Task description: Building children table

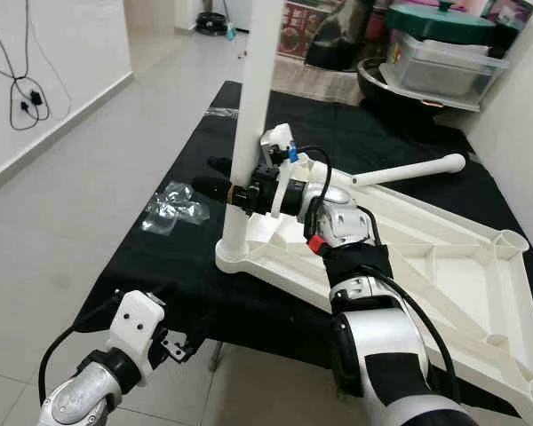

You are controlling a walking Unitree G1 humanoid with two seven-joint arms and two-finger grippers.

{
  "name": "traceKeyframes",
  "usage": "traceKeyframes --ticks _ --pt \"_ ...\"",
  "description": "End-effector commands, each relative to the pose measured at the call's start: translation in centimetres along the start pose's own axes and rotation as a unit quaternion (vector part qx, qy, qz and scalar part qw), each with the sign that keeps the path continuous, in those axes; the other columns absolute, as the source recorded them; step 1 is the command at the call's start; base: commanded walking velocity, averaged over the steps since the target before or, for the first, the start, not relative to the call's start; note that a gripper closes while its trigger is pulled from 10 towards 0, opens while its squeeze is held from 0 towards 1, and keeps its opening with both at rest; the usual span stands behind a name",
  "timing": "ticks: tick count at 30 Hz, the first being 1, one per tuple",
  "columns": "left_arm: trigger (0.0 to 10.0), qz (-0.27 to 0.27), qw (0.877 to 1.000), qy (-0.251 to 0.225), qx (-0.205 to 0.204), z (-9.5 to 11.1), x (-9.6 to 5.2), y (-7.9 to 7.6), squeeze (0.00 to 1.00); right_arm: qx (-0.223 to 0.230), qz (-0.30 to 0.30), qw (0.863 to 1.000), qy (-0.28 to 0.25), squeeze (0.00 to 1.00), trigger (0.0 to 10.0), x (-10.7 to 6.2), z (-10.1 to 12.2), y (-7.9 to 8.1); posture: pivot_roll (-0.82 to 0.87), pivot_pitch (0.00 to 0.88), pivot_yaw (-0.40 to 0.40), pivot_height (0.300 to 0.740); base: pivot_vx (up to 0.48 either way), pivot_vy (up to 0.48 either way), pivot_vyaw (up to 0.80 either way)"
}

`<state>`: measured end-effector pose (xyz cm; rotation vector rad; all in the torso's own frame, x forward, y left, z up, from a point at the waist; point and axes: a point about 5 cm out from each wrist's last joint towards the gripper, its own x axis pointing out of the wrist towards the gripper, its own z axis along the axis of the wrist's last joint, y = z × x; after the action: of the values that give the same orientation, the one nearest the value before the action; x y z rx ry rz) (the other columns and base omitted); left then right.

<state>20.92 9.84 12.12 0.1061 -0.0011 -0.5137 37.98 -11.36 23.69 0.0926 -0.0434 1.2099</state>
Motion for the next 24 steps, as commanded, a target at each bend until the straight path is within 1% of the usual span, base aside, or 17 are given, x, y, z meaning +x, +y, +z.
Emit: traceKeyframes --ticks 1,4,7,9,11,12,14,15,16,17,18,19,20,21,22,23,24 --pt "10.0 -0.002 1.0 0.002 -0.006 0.0 -0.1 -0.3 0.0 -0.004 0.016 1.0 0.006 0.0 0.0 0.7 -0.2 0.3 0.13 0.051 -0.154 0.74 0.0 0.0 0.0" --pt "10.0 -0.002 1.0 0.003 -0.007 0.0 -0.2 -0.4 0.0 0.004 0.014 1.0 -0.008 0.0 0.0 0.4 -0.3 0.5 0.12 0.045 -0.154 0.74 0.0 0.0 0.0" --pt "10.0 -0.002 1.0 0.003 -0.008 0.0 -0.2 -0.4 0.0 0.006 -0.006 1.0 -0.016 0.0 0.0 0.0 -1.0 0.6 0.12 0.042 -0.154 0.74 0.0 0.0 0.0" --pt "10.0 -0.002 1.0 0.002 -0.007 0.0 -0.2 -0.4 0.0 0.013 -0.062 0.997 -0.037 0.0 0.0 -0.1 -1.3 0.5 0.13 0.037 -0.153 0.74 0.0 0.0 0.0" --pt "10.0 -0.003 1.0 0.003 -0.006 -0.1 -0.1 -0.4 0.0 0.019 -0.148 0.988 -0.045 0.0 0.0 -0.4 -1.5 -0.3 0.12 0.037 -0.154 0.74 0.0 0.0 0.0" --pt "10.0 -0.003 1.0 0.003 -0.006 -0.1 -0.2 -0.4 0.0 0.009 -0.203 0.978 -0.04 0.0 0.0 -0.7 -1.7 -0.8 0.12 0.036 -0.148 0.74 0.0 0.0 0.0" --pt "10.0 -0.002 1.0 0.003 -0.006 -0.1 -0.2 -0.3 0.0 -0.003 -0.258 0.966 -0.035 0.0 0.0 -1.0 -1.9 -1.3 0.12 0.036 -0.148 0.74 0.0 0.0 0.0" --pt "10.0 -0.002 1.0 0.003 -0.006 -0.1 -0.2 -0.3 0.0 -0.006 -0.348 0.937 -0.034 0.0 0.0 -1.7 -2.0 -2.0 0.11 0.038 -0.142 0.74 0.0 0.0 0.0" --pt "10.0 -0.002 1.0 0.003 -0.006 -0.1 -0.2 -0.3 0.0 -0.006 -0.348 0.937 -0.034 0.0 0.0 -1.7 -2.0 -2.0 0.11 0.038 -0.142 0.74 0.0 0.0 0.0" --pt "10.0 -0.003 1.0 0.004 -0.007 -0.1 -0.2 -0.2 0.0 -0.002 -0.516 0.856 -0.038 0.0 0.0 -4.0 -2.2 -2.7 0.11 0.037 -0.136 0.74 0.0 0.0 0.0" --pt "10.0 -0.003 1.0 0.004 -0.007 -0.1 -0.2 -0.1 0.0 0.004 -0.571 0.821 -0.034 0.0 0.0 -4.9 -2.5 -2.7 0.1 0.037 -0.136 0.74 0.0 0.0 0.0" --pt "10.0 -0.003 1.0 0.004 -0.007 -0.1 -0.2 -0.1 0.0 -0.002 -0.604 0.796 -0.031 0.0 0.0 -5.5 -2.6 -2.5 0.1 0.037 -0.136 0.74 0.0 0.0 0.0" --pt "10.0 -0.003 1.0 0.004 -0.007 -0.1 -0.2 -0.1 0.0 -0.002 -0.604 0.796 -0.031 0.0 0.0 -5.5 -2.6 -2.5 0.1 0.037 -0.136 0.74 0.0 0.0 0.0" --pt "10.0 -0.004 1.0 0.005 -0.007 -0.1 -0.1 -0.1 0.0 0.005 -0.66 0.751 -0.025 0.0 0.0 -6.3 -3.1 -1.7 0.11 0.038 -0.136 0.74 0.0 0.0 0.0" --pt "10.0 -0.004 1.0 0.005 -0.007 -0.1 -0.1 -0.1 0.0 0.005 -0.66 0.751 -0.025 0.0 0.0 -6.3 -3.1 -1.7 0.11 0.038 -0.136 0.74 0.0 0.0 0.0" --pt "10.0 -0.004 1.0 0.005 -0.006 -0.1 -0.1 -0.1 0.0 0.014 -0.687 0.726 -0.024 0.0 0.0 -6.6 -3.5 -1.0 0.11 0.037 -0.138 0.74 0.0 0.0 0.0" --pt "10.0 -0.004 1.0 0.005 -0.006 -0.1 -0.1 -0.1 0.0 0.014 -0.687 0.726 -0.024 0.0 0.0 -6.6 -3.5 -1.0 0.11 0.037 -0.138 0.74 0.0 0.0 0.0"
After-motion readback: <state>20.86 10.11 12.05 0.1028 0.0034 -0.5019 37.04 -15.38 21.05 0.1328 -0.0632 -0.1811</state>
